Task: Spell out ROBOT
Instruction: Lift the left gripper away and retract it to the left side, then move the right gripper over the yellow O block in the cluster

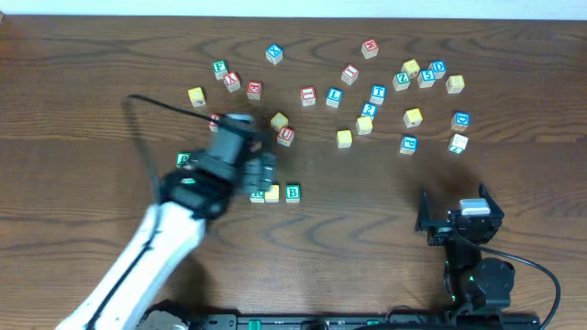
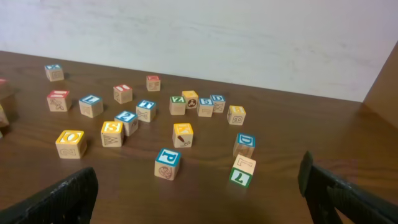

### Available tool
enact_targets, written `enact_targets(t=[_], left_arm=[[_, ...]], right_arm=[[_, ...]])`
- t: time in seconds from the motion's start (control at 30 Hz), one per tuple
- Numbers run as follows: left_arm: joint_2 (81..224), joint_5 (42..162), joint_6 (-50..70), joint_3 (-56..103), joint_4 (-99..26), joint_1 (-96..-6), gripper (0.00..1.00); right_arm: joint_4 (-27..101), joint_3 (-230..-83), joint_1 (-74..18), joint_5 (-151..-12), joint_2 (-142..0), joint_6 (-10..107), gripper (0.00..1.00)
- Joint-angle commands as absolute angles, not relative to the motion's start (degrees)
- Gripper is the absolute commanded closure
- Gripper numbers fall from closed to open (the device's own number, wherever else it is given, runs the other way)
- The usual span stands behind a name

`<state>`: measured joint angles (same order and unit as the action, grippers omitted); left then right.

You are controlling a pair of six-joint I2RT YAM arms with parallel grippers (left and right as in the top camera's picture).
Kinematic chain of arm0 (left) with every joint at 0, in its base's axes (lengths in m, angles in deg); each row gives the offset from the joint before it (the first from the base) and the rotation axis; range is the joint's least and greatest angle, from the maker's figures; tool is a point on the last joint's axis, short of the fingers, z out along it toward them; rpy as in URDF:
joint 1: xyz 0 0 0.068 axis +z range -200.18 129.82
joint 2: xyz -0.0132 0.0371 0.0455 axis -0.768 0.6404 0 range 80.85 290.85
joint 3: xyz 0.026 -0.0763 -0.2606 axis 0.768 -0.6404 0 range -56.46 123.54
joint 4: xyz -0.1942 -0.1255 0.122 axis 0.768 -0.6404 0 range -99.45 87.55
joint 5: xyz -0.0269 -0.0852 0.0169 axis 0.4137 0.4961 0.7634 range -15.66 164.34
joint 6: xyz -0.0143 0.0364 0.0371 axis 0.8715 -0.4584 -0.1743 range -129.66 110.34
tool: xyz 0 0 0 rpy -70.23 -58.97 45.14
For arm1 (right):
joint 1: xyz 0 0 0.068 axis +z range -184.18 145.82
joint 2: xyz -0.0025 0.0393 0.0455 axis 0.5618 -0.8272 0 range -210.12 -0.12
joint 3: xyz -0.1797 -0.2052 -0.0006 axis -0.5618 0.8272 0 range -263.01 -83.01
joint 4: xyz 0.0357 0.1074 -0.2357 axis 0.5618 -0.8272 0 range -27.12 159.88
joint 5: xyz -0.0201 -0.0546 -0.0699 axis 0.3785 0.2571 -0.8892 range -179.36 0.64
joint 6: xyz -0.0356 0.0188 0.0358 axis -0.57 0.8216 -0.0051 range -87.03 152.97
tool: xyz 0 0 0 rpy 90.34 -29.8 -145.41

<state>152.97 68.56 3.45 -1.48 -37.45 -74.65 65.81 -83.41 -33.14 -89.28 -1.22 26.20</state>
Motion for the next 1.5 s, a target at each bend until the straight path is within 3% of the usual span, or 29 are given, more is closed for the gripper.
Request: enact_targets(t=[0.0, 0.13, 0.23, 1.1, 1.33, 1.47], left_arm=[[145.43, 78.99, -10.5, -1.7, -39.44, -62.87, 0.0], [140.57, 80.58, -10.69, -1.7, -40.56, -52.11, 0.0], [140.23, 81.87, -10.45, -1.7, -41.28, -49.23, 0.0], [141.08, 81.85, -10.48, -1.7, -41.45, -49.18, 0.0], [141.08, 81.85, -10.48, -1.7, -41.45, -49.18, 0.0], [141.1, 81.85, -10.48, -1.7, -41.45, -49.18, 0.0]], right_arm=[[65.59, -83.33, -33.01, -89.22, -1.14, 25.61, 0.01], [65.59, -83.33, -33.01, -89.22, -1.14, 25.59, 0.01], [65.56, -83.33, -33.01, -89.22, -1.14, 25.59, 0.01], [65.61, -83.33, -33.01, -89.15, -1.14, 25.61, 0.01], [66.13, -83.33, -33.01, -83.1, -1.14, 25.66, 0.01], [69.37, -83.33, -33.01, -78.44, -1.14, 31.25, 0.01]])
